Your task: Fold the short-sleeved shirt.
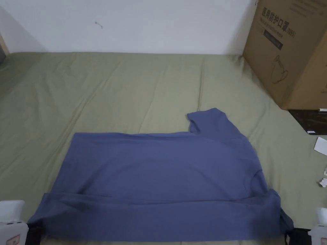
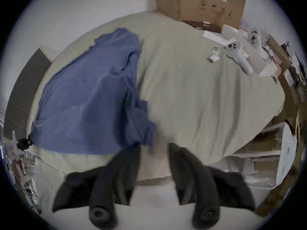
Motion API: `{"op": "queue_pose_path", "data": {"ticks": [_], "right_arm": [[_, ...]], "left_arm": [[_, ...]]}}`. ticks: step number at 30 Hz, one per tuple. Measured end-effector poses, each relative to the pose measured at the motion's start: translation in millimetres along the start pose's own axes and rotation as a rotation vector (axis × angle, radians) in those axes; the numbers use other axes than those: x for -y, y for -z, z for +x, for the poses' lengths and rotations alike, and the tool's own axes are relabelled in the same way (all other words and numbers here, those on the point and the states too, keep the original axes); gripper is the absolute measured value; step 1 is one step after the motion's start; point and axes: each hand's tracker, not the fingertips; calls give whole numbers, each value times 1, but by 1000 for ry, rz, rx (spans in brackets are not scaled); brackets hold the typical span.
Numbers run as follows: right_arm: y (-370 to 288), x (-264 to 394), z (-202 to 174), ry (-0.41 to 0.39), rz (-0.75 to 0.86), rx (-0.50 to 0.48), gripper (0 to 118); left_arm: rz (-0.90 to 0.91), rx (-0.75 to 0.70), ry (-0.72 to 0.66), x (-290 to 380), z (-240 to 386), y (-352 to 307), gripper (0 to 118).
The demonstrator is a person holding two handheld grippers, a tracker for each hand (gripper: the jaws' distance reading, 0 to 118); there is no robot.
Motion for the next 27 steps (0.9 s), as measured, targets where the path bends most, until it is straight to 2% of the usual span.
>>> {"op": "queue_pose_path", "data": {"ticks": [1, 2, 3, 4, 5, 9, 10, 11, 12, 13, 15, 16, 18, 24, 25, 26, 27], "right_arm": [[-5, -4, 2, 14, 16, -11, 49], [-10, -10, 2, 29, 37, -22, 60], [-15, -17, 1, 39, 66, -20, 73], [-20, -24, -1, 32, 89, -19, 87], [-24, -32, -6, 16, 112, -19, 93], [-33, -65, -31, -80, 165, -70, 93], [-33, -73, -39, -104, 179, -80, 88], [-33, -81, -47, -116, 191, -89, 74], [-30, -87, -54, -130, 196, -95, 47], [-25, -91, -62, -129, 199, -91, 1], [-11, -99, -73, -107, 180, -52, 0], [-4, -100, -74, -98, 185, -72, 0], [8, -105, -76, -13, 161, -134, 0], [36, -164, -86, -73, 170, -106, 0], [42, -181, -88, -84, 180, -102, 10], [51, -199, -90, -92, 178, -97, 35], [60, -218, -93, -109, 157, -73, 73]], "left_arm": [[19, -27, 5, -4, 0, -4, 52], [59, -50, 7, -8, 0, -11, 75], [93, -60, 0, -13, 0, -17, 92], [132, -52, -19, -20, 0, -24, 104], [163, -35, -42, -27, 0, -32, 105], [218, 46, -109, -55, 7, -43, 103], [227, 77, -117, -61, 11, -43, 92], [246, 100, -128, -66, 14, -41, 70], [251, 121, -138, -72, 17, -38, 36], [228, 109, -125, -77, 22, -30, 0], [227, 66, -94, -82, 35, -14, 0], [203, 58, -77, -84, 40, -6, 0], [196, 72, -91, -87, 46, 3, 0], [171, 66, -100, -118, 51, 24, 0], [168, 71, -101, -124, 52, 28, 0], [160, 75, -104, -132, 53, 32, 0], [159, 75, -106, -137, 55, 35, 0]]}}
